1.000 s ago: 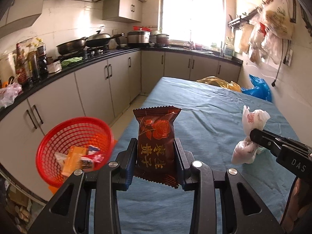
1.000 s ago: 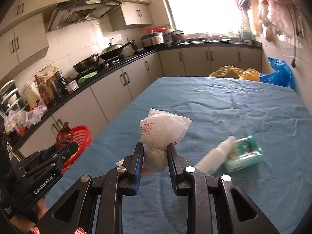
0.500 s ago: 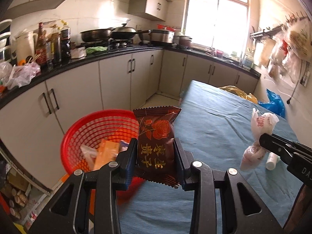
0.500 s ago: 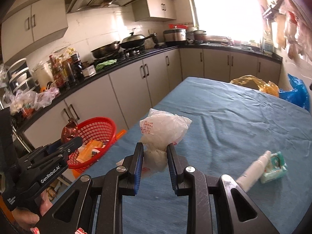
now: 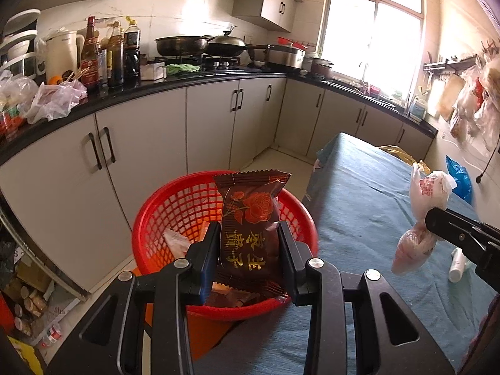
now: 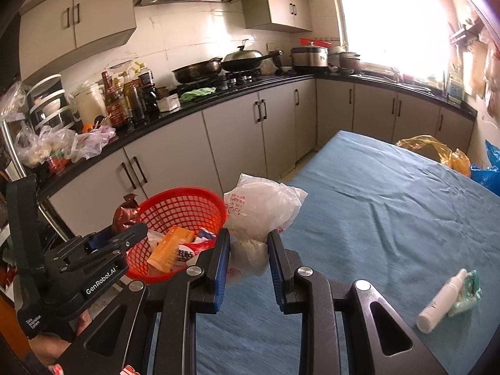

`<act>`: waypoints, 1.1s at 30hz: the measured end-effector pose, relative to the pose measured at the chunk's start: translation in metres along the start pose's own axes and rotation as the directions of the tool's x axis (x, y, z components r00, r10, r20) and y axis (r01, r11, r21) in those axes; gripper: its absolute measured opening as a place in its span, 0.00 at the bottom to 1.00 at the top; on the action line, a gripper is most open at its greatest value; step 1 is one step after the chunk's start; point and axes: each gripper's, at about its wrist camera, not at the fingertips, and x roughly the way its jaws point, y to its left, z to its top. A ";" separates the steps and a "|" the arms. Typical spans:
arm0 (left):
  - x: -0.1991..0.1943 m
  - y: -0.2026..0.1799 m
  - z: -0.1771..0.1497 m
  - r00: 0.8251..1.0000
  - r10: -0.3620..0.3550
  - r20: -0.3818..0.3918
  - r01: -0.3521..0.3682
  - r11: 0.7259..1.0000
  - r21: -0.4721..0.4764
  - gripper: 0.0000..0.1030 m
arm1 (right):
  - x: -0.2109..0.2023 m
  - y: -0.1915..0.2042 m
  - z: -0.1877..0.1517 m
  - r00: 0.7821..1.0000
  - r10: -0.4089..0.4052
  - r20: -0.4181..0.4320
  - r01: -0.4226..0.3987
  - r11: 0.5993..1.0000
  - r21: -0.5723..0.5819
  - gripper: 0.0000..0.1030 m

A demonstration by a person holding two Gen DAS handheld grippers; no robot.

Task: Collect trash
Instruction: 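Carry the brown packet and white bag to the red basket and release both, then move both tools back to the spray bottle and tissue pack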

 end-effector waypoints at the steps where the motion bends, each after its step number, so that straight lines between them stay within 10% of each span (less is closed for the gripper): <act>1: 0.001 0.003 0.000 1.000 0.001 -0.001 -0.001 1.000 -0.003 0.34 | 0.002 0.002 0.002 1.000 0.003 -0.002 -0.003 1.000 -0.004 0.26; 29: 0.032 0.048 0.019 0.999 0.005 -0.046 -0.009 0.998 -0.068 0.33 | 0.088 0.063 0.040 0.993 0.083 -0.082 -0.089 0.993 -0.075 0.30; 33: 0.032 0.048 0.019 0.999 0.000 -0.038 -0.004 0.997 -0.083 0.64 | 0.088 0.057 0.043 0.994 0.082 -0.073 -0.086 0.994 -0.062 0.55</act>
